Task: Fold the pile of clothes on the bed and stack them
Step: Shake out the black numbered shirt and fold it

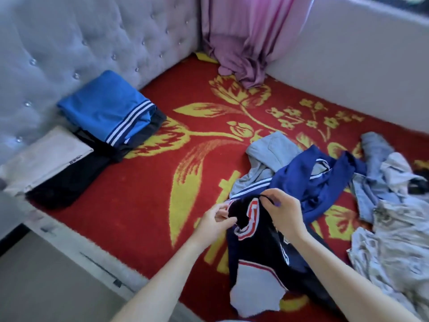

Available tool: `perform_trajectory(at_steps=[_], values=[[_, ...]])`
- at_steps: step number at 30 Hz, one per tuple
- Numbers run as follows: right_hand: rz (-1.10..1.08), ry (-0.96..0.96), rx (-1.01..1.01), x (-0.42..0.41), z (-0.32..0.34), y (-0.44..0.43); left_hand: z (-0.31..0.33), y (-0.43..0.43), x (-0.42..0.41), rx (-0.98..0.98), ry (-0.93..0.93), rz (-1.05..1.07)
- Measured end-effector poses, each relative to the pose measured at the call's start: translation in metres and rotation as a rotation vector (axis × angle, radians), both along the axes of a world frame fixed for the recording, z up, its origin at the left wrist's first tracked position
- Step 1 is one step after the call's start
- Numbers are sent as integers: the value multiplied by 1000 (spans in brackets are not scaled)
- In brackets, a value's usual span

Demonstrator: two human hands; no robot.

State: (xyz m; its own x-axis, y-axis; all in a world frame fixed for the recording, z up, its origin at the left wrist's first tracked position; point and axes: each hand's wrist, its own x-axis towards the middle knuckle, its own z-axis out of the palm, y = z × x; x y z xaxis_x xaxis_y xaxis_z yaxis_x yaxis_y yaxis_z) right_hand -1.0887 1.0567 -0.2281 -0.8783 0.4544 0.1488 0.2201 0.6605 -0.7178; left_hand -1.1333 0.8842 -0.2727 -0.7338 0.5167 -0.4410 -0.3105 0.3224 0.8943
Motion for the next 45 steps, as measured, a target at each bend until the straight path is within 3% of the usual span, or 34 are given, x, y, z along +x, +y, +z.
perform_trajectory(at_steps=[3,7,14,18,21,25,29,31,35,42,45], values=[[-27,109,-166,10,62,3,46,25,-2,82,100,-95],[-35,339,-165,29,130,11,103,47,1,195,305,-184],[-158,707,-217,61,200,36,161,60,6,147,739,-129],[-309,746,-239,78,194,57,173,48,3,12,857,-100],[-327,729,-171,90,180,60,172,40,0,-213,852,-229],[-261,692,-194,97,163,60,145,36,1,-556,825,-451],[-143,616,-225,106,156,69,115,23,0,-659,777,-411],[-124,552,-159,114,156,77,111,15,-5,-478,750,-289],[-126,423,-120,120,151,103,133,5,-7,-72,514,-130],[102,400,-555,127,169,118,191,-4,-26,181,553,44],[229,372,-622,124,174,119,227,-6,-29,275,600,71]])
